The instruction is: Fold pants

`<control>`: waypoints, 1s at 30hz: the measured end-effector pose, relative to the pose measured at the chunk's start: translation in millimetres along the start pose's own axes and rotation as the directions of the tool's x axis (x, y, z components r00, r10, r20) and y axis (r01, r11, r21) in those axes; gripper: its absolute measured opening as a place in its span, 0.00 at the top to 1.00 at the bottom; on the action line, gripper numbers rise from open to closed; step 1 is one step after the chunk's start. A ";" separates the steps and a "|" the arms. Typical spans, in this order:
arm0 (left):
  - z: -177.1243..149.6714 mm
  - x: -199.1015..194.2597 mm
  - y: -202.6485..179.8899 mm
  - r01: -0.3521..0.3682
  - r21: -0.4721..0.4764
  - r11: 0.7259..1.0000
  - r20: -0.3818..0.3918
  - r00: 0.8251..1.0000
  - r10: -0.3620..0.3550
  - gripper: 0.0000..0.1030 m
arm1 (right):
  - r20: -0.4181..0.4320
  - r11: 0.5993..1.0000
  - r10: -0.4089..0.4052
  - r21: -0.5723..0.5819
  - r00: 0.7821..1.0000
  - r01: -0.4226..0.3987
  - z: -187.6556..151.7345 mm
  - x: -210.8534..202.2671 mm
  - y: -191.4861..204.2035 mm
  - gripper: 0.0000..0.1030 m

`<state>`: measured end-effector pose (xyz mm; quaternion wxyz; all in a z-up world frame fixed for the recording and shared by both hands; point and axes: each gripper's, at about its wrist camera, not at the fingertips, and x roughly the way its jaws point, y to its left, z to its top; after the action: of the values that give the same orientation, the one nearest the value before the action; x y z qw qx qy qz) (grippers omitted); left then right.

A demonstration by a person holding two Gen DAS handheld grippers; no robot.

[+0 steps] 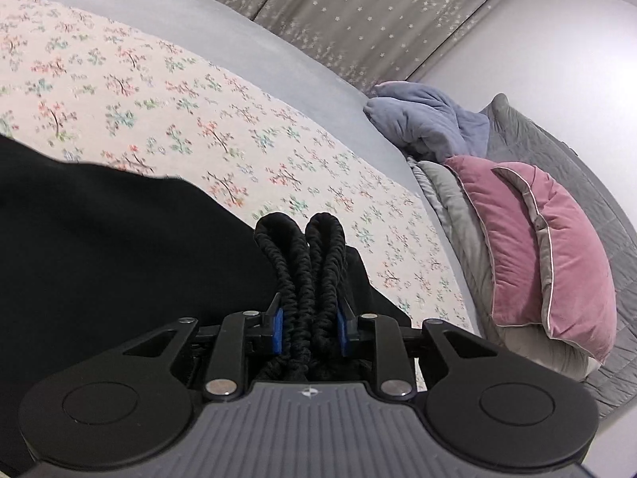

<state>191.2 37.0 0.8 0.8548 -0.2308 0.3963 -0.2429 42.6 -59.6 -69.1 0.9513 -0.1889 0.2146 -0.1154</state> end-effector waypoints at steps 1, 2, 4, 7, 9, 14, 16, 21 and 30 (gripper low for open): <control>4.6 -4.6 0.1 0.002 0.012 1.000 0.008 1.000 -0.002 0.66 | 0.015 1.000 -0.009 -0.012 1.000 0.009 1.3 -3.0 3.4 0.92; 9.3 -9.4 -1.8 0.001 0.027 1.000 0.019 1.000 -0.002 0.66 | 0.029 1.000 -0.019 -0.020 0.999 0.019 3.1 -6.4 7.0 0.92; 20.9 -27.6 0.6 -0.014 0.062 0.998 0.048 0.999 0.011 0.66 | 0.053 0.999 -0.038 -0.028 0.998 0.039 8.0 -9.9 10.7 0.92; 44.8 -55.7 6.3 -0.054 0.098 0.994 0.098 0.994 0.044 0.66 | 0.098 0.996 -0.063 -0.059 0.993 0.069 23.4 -16.2 24.6 0.92; 59.7 -78.1 18.1 -0.101 0.123 0.987 0.131 0.988 0.085 0.66 | 0.151 0.993 -0.077 -0.080 0.985 0.090 39.5 -25.2 36.9 0.92; 88.1 -132.4 69.5 -0.260 0.144 0.955 0.210 0.951 0.227 0.66 | 0.297 0.971 -0.065 -0.203 0.953 0.130 80.5 -37.0 94.9 0.92; 93.7 -147.9 102.4 -0.306 0.117 0.945 0.229 0.934 0.274 0.66 | 0.329 0.965 -0.020 -0.241 0.944 0.105 99.9 -38.7 128.5 0.92; 83.9 -136.6 193.8 -0.440 0.028 0.897 0.161 0.888 0.431 0.66 | 0.311 0.942 0.117 -0.337 0.943 -0.006 138.7 -29.5 209.0 0.92; 73.7 -117.8 194.1 -0.556 0.195 0.808 0.150 0.831 0.536 0.65 | 0.157 0.893 0.276 -0.407 0.948 -0.192 141.2 -12.2 263.1 0.88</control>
<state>227.6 272.9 -3.8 0.9257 -0.0170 0.3772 -0.0208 132.1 225.2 -54.0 0.9195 -0.3563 0.1526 0.0656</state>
